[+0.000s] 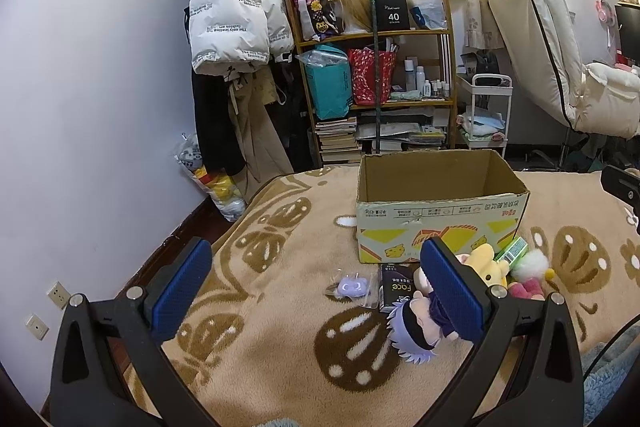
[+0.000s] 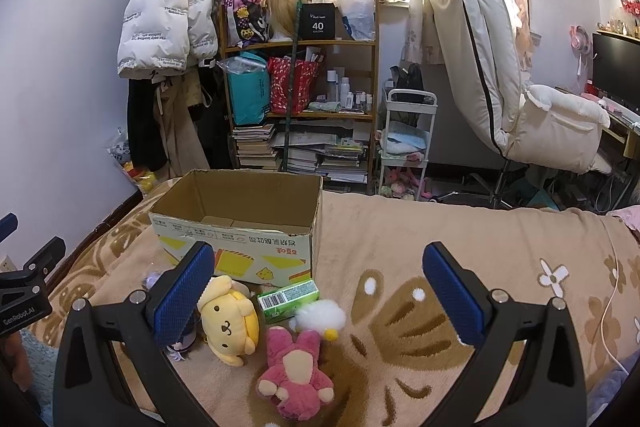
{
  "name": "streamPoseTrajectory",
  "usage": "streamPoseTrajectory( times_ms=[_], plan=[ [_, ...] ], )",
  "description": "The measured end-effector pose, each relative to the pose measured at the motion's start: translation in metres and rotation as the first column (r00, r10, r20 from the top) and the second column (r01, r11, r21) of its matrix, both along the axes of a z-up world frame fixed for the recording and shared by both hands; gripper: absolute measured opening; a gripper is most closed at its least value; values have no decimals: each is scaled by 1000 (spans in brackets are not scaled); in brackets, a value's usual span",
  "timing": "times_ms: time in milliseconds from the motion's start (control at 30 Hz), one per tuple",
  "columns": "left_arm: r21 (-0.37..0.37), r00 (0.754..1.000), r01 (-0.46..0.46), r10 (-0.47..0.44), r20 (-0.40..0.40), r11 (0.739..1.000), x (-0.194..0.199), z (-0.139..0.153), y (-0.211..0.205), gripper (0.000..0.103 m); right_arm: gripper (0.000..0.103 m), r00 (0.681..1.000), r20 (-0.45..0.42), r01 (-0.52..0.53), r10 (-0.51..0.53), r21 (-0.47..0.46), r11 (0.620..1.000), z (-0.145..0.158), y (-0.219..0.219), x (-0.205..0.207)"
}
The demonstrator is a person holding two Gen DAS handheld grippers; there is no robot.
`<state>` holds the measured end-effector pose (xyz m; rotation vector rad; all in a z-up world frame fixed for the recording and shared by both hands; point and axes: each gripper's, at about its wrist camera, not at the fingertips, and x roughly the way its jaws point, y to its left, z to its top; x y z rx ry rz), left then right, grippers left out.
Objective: Organize soft objects
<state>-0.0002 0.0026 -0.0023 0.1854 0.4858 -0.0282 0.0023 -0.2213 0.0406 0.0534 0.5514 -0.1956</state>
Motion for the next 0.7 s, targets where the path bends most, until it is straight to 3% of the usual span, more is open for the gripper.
streamPoseTrajectory(
  times_ms=[700],
  plan=[
    [1,1000,0,0,-2,1000,0,0,0,102,103,1000,-7,3,-3,6,1000,-8,4,0]
  ],
)
